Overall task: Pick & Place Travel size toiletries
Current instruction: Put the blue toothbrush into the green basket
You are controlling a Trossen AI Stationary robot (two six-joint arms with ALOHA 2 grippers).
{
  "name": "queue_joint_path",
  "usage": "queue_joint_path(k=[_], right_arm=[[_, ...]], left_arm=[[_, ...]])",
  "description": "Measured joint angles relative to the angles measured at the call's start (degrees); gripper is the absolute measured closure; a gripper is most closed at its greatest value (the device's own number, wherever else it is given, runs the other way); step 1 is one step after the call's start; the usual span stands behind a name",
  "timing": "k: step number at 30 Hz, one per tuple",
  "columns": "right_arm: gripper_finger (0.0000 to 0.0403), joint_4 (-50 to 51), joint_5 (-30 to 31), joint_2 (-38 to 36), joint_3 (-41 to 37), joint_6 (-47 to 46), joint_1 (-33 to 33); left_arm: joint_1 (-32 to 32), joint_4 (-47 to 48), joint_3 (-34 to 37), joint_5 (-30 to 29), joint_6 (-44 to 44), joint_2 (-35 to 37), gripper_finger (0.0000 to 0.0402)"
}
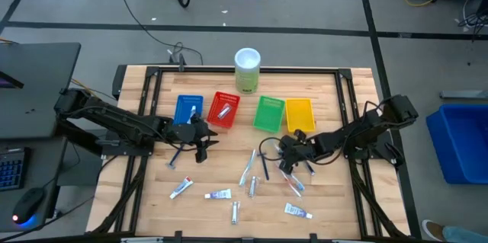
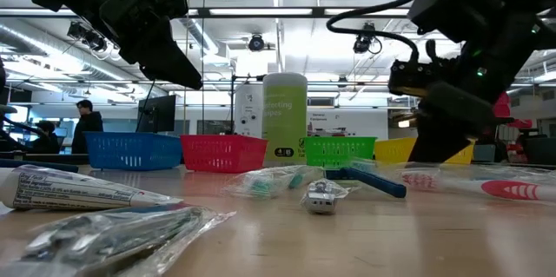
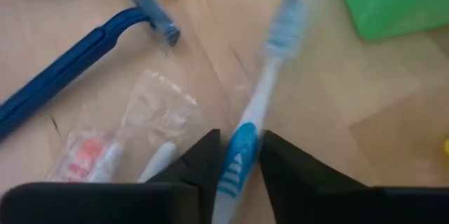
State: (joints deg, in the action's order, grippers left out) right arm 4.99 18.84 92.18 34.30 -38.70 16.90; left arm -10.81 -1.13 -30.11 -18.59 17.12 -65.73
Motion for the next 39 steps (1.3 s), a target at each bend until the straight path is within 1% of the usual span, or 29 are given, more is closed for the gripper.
queue_joint_path(k=[3,5,8,10,12,13,14,16,19,22,23,25,26,29,35,39], right_arm=[[0.0339,-0.3,-0.7,0.0,0.0,-2.8,-0.1],[0.0352,-0.8,-1.7,-0.2,0.0,-2.9,-0.1],[0.0355,-1.5,-2.6,-1.5,0.0,-2.9,0.6],[0.0353,-0.9,-6.1,-3.4,0.4,-2.6,1.0],[0.035,-1.5,-8.1,-5.6,1.9,-0.9,1.2],[0.035,-2.4,-8.2,-6.7,2.7,0.3,1.1],[0.035,-3.0,-7.4,-7.7,3.4,1.5,1.0],[0.035,-3.9,-2.8,-9.0,4.7,3.9,0.8],[0.0349,-4.5,7.9,-10.1,7.5,7.6,0.1],[0.0349,-6.6,19.6,-10.1,8.9,7.6,-1.6],[0.0348,-8.4,22.5,-9.9,9.0,7.2,-2.5],[0.0348,-11.1,26.1,-9.7,9.1,6.6,-4.3],[0.0348,-11.8,27.0,-9.5,9.1,6.6,-5.4],[0.0348,-13.1,27.2,-7.4,9.1,6.3,-8.7],[0.0348,-13.8,27.4,-0.3,9.1,5.7,-14.6],[0.0346,-14.4,27.3,3.2,9.1,5.1,-17.2]], left_arm=[[0.0,0.0,0.0,0.0,0.0,0.0,0.0258],[0.0,0.0,0.0,0.0,0.0,0.0,0.0258],[0.0,0.1,0.0,0.0,0.0,0.0,0.0258],[0.0,0.1,0.0,0.0,0.0,0.0,0.0258],[0.0,0.1,0.0,0.0,0.0,0.0,0.0258],[0.0,0.1,0.0,0.0,0.0,0.0,0.0258],[0.0,0.1,0.0,0.0,0.0,0.0,0.0258],[0.0,0.1,0.0,0.0,0.0,0.0,0.0258],[0.0,0.1,0.0,0.0,0.0,0.0,0.0258],[0.0,0.0,0.0,0.0,0.0,0.0,0.0258],[0.0,0.1,0.0,0.0,0.2,0.0,0.0258],[0.0,0.0,0.0,0.0,0.2,0.0,0.0258],[0.0,0.0,0.0,0.0,0.2,0.0,0.0258],[0.0,0.0,0.0,0.0,0.2,0.0,0.0258],[0.0,-0.1,0.0,0.0,0.2,0.0,0.0258],[0.0,-0.1,0.0,0.0,0.9,0.0,0.0258]])
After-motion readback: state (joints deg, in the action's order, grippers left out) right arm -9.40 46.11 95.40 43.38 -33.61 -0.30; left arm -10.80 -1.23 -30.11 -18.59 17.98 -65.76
